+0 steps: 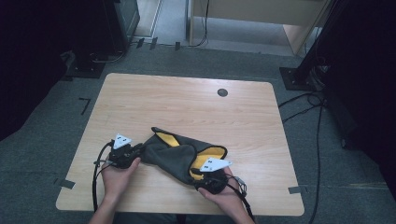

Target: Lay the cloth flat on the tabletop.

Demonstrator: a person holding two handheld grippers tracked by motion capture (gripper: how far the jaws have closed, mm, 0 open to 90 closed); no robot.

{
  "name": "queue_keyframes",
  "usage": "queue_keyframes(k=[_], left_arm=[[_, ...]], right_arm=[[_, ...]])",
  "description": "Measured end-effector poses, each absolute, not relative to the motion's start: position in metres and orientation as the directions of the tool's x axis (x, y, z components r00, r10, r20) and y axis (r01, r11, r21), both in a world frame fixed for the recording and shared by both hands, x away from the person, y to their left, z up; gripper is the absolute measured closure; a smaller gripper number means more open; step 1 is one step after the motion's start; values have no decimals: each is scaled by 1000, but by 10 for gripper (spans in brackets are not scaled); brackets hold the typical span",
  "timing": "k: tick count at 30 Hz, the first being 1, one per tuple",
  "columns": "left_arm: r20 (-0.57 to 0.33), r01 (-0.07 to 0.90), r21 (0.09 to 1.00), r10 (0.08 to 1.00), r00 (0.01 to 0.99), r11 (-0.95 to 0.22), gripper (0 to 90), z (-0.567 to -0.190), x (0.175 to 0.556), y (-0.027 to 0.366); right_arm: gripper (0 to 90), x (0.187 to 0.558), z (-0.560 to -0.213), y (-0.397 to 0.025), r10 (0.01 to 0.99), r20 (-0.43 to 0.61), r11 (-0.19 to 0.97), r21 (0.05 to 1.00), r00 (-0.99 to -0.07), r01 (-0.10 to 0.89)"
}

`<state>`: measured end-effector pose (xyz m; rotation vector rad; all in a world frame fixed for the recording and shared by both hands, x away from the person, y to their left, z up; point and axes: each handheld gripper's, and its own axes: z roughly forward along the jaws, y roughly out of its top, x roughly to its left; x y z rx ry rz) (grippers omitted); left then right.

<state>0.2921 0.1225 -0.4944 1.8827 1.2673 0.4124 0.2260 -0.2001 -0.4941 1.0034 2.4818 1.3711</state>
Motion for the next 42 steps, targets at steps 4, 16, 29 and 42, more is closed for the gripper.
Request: queue_keyframes(k=[4,16,29,42], left_arm=[[-159,555,814,854,495,-170,772,-481,284,116],[-108,513,786,740,664,-345,659,-491,279,58],[-14,542,728,780,625,-421,900,-508,285,56],[-52,564,768,848,527,-303,900,-491,291,105]], right_arm=[[594,238,-482,-221,674,244,225,831,-697,509],[428,281,-483,-233,858,23,258,844,-514,470],[846,304,-514,-248,881,116,225,751,-460,621],[874,285,-506,-283,923,183,82,766,-339,637]])
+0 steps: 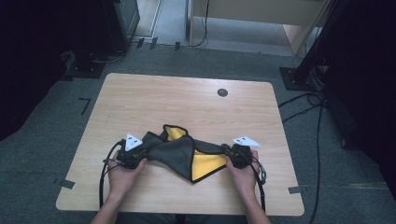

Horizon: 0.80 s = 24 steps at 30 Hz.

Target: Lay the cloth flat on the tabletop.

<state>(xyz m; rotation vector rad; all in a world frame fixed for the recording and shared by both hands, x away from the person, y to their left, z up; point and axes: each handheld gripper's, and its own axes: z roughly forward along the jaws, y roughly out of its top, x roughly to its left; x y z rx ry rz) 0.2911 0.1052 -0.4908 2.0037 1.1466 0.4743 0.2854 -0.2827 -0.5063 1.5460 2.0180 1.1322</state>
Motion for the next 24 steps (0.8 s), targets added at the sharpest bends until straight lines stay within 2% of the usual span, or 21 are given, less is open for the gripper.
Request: queue_keyframes(k=[2,5,7,9,10,12,14,15,17,19,21,24], left_arm=[[-59,572,766,852,519,-295,900,-490,290,111],[-116,616,740,851,512,-270,900,-493,289,125],[-123,634,726,857,500,-266,900,-495,289,133],[-145,630,739,856,496,-240,900,-495,289,141],[-174,628,751,855,488,-205,900,-493,288,144],[-212,622,768,853,476,-155,835,-490,288,141],[-212,629,757,844,493,-178,770,-491,288,131],[-212,629,757,844,493,-178,757,-491,288,131],[-164,622,741,829,535,-255,755,-497,286,115],[-111,609,728,821,560,-316,740,-500,283,104],[-96,612,726,836,541,-313,727,-500,281,100],[-84,627,718,858,507,-301,723,-504,286,93]], right_arm=[[873,283,-506,-285,923,193,73,762,-333,644],[850,279,-504,-290,922,192,80,755,-337,651],[790,279,-502,-290,933,178,66,770,-312,635],[689,280,-496,-292,936,174,49,797,-306,603],[659,280,-494,-292,930,183,44,805,-318,592],[570,283,-492,-286,913,174,78,813,-368,577],[524,286,-494,-278,907,136,130,811,-399,571],[524,286,-494,-278,907,136,130,811,-399,571],[480,291,-500,-269,893,138,159,793,-429,587],[475,295,-507,-267,880,182,146,775,-438,615],[500,298,-513,-267,882,189,153,753,-433,640],[583,297,-517,-270,875,195,169,734,-442,658]])
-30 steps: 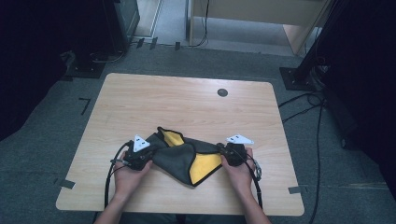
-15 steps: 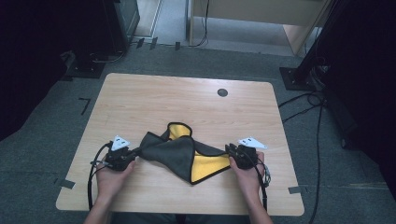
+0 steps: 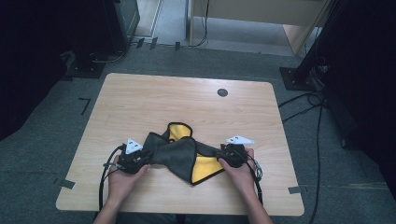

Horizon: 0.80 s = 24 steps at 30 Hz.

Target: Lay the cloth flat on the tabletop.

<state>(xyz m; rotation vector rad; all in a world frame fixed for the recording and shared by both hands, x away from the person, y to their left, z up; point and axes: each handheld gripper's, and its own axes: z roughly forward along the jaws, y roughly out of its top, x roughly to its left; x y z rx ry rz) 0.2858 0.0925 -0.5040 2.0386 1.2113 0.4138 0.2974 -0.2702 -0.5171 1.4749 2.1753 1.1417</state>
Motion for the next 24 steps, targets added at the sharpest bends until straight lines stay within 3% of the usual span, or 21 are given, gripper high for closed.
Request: queue_keyframes(k=[2,4,15,20,23,24], left_arm=[[-47,615,726,870,490,-307,745,-507,292,83],[-20,613,723,877,479,-319,778,-506,296,76],[33,597,718,875,484,-358,866,-507,338,50],[38,611,706,880,473,-358,864,-505,363,38],[38,599,721,883,468,-349,822,-499,357,34],[-12,579,752,871,492,-316,815,-492,347,30]], right_arm=[[682,294,-516,-273,877,186,178,731,-443,659],[710,291,-516,-275,873,207,169,722,-443,671],[797,262,-516,-281,871,242,148,701,-428,697],[824,238,-515,-270,855,248,169,695,-454,699],[810,228,-513,-261,840,233,211,691,-491,691],[795,226,-512,-259,830,239,216,696,-504,685]])
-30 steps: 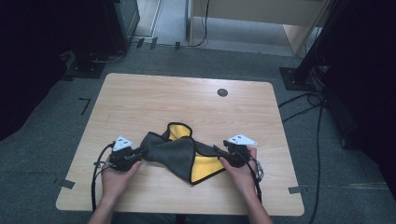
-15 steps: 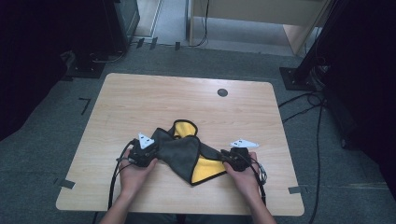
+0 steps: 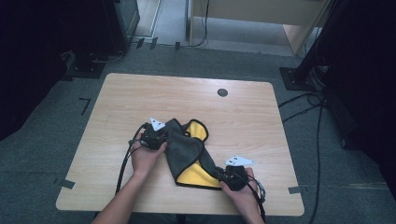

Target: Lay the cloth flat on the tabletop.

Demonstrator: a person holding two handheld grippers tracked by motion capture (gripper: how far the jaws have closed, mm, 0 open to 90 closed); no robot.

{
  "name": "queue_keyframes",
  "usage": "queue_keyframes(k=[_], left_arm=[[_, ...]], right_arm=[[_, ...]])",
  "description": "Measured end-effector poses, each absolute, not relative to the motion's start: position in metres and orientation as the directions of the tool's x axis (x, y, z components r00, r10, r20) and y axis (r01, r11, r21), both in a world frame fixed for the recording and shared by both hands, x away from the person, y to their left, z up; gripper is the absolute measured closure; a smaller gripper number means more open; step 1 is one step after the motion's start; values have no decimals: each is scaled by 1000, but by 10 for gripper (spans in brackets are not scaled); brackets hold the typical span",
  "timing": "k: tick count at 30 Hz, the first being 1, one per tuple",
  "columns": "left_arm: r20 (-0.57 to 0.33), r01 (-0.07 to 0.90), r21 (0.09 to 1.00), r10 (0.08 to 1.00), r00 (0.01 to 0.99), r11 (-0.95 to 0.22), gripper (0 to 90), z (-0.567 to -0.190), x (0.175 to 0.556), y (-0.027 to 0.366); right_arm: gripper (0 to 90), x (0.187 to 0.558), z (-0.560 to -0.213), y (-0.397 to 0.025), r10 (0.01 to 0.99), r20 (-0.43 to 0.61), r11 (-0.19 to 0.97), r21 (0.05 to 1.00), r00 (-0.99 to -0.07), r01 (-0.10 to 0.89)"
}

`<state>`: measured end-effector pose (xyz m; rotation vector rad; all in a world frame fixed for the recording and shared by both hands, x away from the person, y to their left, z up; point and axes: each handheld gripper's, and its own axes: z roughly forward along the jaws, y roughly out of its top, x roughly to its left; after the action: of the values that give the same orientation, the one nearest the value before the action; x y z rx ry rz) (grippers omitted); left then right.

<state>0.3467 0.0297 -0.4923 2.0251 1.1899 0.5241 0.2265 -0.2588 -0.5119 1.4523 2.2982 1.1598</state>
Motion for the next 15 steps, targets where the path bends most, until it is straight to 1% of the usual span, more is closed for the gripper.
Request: queue_keyframes(k=[1,3,4,5,6,10,11,13,14,15], left_arm=[[-12,579,752,871,492,-316,812,-492,347,30],[-60,562,774,849,525,-292,802,-485,334,19],[-94,553,783,823,560,-287,791,-482,326,10],[-103,544,786,804,585,-295,773,-481,320,0],[-100,531,789,789,606,-308,752,-481,315,-10],[-96,529,774,761,641,-348,652,-491,304,-44],[-86,535,764,765,638,-360,594,-496,302,-55],[-78,538,762,774,628,-360,526,-498,301,-60],[-76,540,760,776,626,-361,526,-499,301,-63],[-71,544,757,782,619,-362,486,-500,300,-67]], right_arm=[[795,226,-512,-259,830,239,216,696,-504,685],[799,228,-512,-260,828,250,205,697,-501,687],[801,228,-513,-260,826,265,195,694,-498,693],[801,229,-513,-261,827,276,184,688,-489,701],[802,230,-514,-260,828,284,178,686,-484,706],[800,228,-514,-259,831,275,182,688,-484,703],[798,228,-515,-260,830,274,181,692,-486,699],[795,228,-516,-261,831,274,180,692,-485,699],[795,228,-516,-261,831,274,180,692,-485,699],[793,228,-516,-261,830,275,181,692,-486,699]])
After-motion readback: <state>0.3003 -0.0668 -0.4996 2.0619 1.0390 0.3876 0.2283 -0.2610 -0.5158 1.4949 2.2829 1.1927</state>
